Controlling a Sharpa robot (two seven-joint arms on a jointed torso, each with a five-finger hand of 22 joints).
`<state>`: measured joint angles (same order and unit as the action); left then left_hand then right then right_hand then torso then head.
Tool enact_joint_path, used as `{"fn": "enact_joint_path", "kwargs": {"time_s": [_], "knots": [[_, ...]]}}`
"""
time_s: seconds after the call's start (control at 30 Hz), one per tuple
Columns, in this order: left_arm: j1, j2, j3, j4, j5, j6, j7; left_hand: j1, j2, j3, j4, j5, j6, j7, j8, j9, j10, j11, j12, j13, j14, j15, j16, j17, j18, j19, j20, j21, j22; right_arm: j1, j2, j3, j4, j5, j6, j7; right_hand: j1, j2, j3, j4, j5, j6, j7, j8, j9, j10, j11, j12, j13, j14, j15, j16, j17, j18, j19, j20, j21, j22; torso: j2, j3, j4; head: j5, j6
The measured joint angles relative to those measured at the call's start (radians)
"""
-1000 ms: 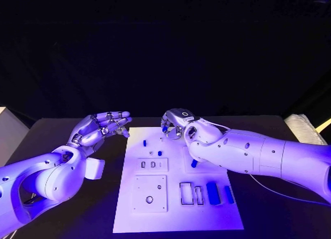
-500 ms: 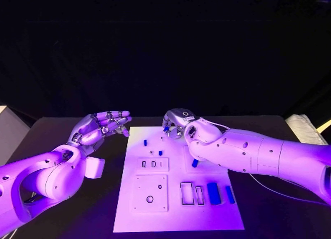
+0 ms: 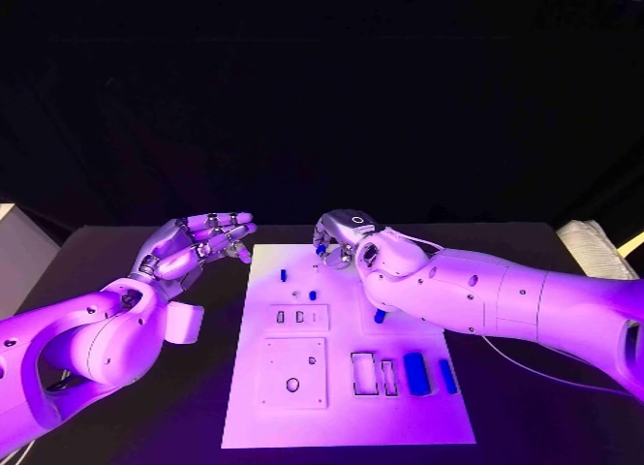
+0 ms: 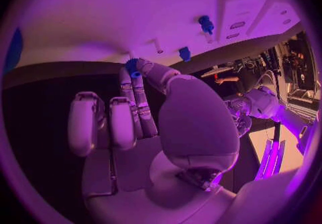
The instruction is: Assemble the parts on the task board
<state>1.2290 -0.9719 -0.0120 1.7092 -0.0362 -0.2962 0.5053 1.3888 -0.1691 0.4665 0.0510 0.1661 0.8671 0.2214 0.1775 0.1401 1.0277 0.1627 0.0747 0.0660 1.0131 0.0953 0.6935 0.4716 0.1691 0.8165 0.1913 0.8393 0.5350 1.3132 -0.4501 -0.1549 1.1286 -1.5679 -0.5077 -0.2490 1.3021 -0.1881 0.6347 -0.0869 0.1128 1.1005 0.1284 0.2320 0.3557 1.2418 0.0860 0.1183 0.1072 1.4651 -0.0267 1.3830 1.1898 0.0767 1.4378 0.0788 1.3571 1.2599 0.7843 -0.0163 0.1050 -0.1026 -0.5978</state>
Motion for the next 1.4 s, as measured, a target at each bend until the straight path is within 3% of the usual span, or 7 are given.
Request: {"fn": "enact_joint_path", "kwargs": {"time_s": [0.53, 0.67, 0.7, 0.77, 0.93, 1.1, 1.4], "knots": [[0.002, -0.001, 0.0, -0.001, 0.0, 0.0, -0.002, 0.0, 0.0, 0.0, 0.0, 0.0, 0.0, 0.0, 0.0, 0.0, -0.004, 0.004, -0.005, 0.0, -0.004, 0.003, 0.003, 0.0, 0.0, -0.004, 0.004, 0.005, 0.003, -0.001, -0.003, -0.001, 0.004, -0.001, 0.007, 0.0, 0.006, 0.006, 0.0, 0.0, -0.006, -0.018, 0.003, -0.004, 0.004, -0.003, -0.002, -0.006, 0.0, 0.001, 0.002, 0.0, -0.007, 0.0, -0.011, 0.004, -0.009, -0.014, -0.002, 0.0022, 0.0, -0.001, -0.006], [0.002, -0.001, 0.0, -0.001, 0.0, 0.0, -0.002, 0.0, 0.0, 0.0, 0.0, 0.0, 0.0, 0.0, 0.0, 0.0, -0.004, 0.004, -0.005, 0.0, -0.004, 0.003, 0.003, 0.0, 0.0, -0.004, 0.004, 0.005, 0.003, -0.003, 0.001, -0.002, -0.008, -0.001, 0.008, 0.001, -0.002, -0.002, 0.006, 0.006, 0.007, -0.089, 0.03, -0.048, -0.003, -0.068, 0.001, -0.044, 0.02, 0.001, 0.031, -0.037, -0.08, 0.0, -0.069, 0.022, -0.092, -0.116, -0.003, 0.0026, 0.0004, -0.002, -0.006], [0.002, -0.001, 0.0, -0.002, 0.0, 0.0, -0.002, 0.0, 0.0, 0.0, 0.0, 0.0, 0.0, 0.0, 0.0, 0.0, -0.004, 0.004, -0.005, 0.0, -0.004, 0.003, 0.003, 0.0, 0.0, -0.004, 0.004, 0.005, 0.003, -0.003, 0.003, -0.003, -0.011, -0.001, 0.01, 0.001, -0.015, -0.016, 0.001, 0.013, 0.007, -0.121, 0.039, -0.068, -0.008, -0.137, 0.016, -0.049, 0.017, -0.005, 0.044, -0.071, -0.137, 0.025, -0.113, 0.032, -0.16, -0.201, -0.003, 0.0027, 0.0006, -0.002, -0.006], [0.002, -0.001, 0.0, -0.002, 0.0, 0.0, -0.002, 0.0, 0.0, 0.0, 0.0, 0.0, 0.0, 0.0, 0.0, 0.0, -0.004, 0.004, -0.005, 0.0, -0.004, 0.003, 0.003, 0.0, 0.0, -0.004, 0.004, 0.005, 0.003, -0.004, 0.005, -0.003, -0.019, 0.0, 0.015, 0.003, -0.015, -0.029, -0.055, 0.018, -0.001, -0.164, 0.048, -0.094, -0.014, -0.232, 0.031, -0.05, -0.019, -0.017, 0.056, -0.114, -0.203, 0.041, -0.162, 0.046, -0.246, -0.298, -0.003, 0.0028, 0.0012, -0.003, -0.006], [0.002, -0.001, 0.0, -0.002, 0.0, 0.0, -0.002, 0.0, 0.0, 0.0, 0.0, 0.0, 0.0, 0.0, 0.0, 0.0, -0.004, 0.004, -0.005, 0.0, -0.004, 0.003, 0.003, 0.0, 0.0, -0.004, 0.004, 0.005, 0.003, -0.004, -0.003, -0.003, -0.014, 0.003, 0.025, 0.008, 0.111, 0.008, -0.38, 0.115, -0.001, -0.191, 0.041, -0.13, -0.025, -0.349, 0.045, -0.022, -0.04, -0.045, 0.062, -0.178, -0.314, 0.056, -0.194, 0.057, -0.394, -0.44, -0.003, 0.0029, 0.0028, -0.003, -0.008], [0.002, -0.002, 0.0, -0.001, 0.0, 0.0, -0.002, 0.0, 0.0, 0.0, 0.0, 0.0, 0.0, 0.0, 0.0, 0.0, -0.004, 0.004, -0.005, 0.0, -0.007, 0.0, 0.003, 0.0, 0.0, -0.007, 0.0, 0.004, 0.004, -0.006, -0.059, -0.004, 0.041, 0.005, 0.025, 0.014, 0.173, 0.004, -0.44, 0.198, -0.001, -0.196, 0.036, -0.136, -0.027, -0.361, 0.046, 0.008, -0.04, -0.045, 0.062, -0.178, -0.325, 0.056, -0.191, 0.055, -0.415, -0.453, -0.005, 0.0029, 0.0043, -0.004, -0.009], [0.003, -0.012, 0.0, -0.002, 0.0, 0.0, -0.002, 0.0, 0.0, 0.0, 0.0, 0.0, 0.0, 0.0, 0.0, 0.0, -0.004, 0.004, -0.005, 0.0, -0.007, 0.0, 0.003, 0.0, 0.0, -0.007, 0.0, 0.004, 0.004, 0.006, -0.224, 0.007, 0.201, 0.026, -0.006, 0.016, 0.188, 0.012, -0.411, 0.245, 0.017, -0.151, 0.041, -0.128, -0.026, -0.242, 0.024, 0.084, -0.03, -0.016, 0.044, -0.13, -0.255, 0.056, -0.119, 0.038, -0.327, -0.339, -0.008, 0.0053, -0.005, 0.003, -0.006]]}}
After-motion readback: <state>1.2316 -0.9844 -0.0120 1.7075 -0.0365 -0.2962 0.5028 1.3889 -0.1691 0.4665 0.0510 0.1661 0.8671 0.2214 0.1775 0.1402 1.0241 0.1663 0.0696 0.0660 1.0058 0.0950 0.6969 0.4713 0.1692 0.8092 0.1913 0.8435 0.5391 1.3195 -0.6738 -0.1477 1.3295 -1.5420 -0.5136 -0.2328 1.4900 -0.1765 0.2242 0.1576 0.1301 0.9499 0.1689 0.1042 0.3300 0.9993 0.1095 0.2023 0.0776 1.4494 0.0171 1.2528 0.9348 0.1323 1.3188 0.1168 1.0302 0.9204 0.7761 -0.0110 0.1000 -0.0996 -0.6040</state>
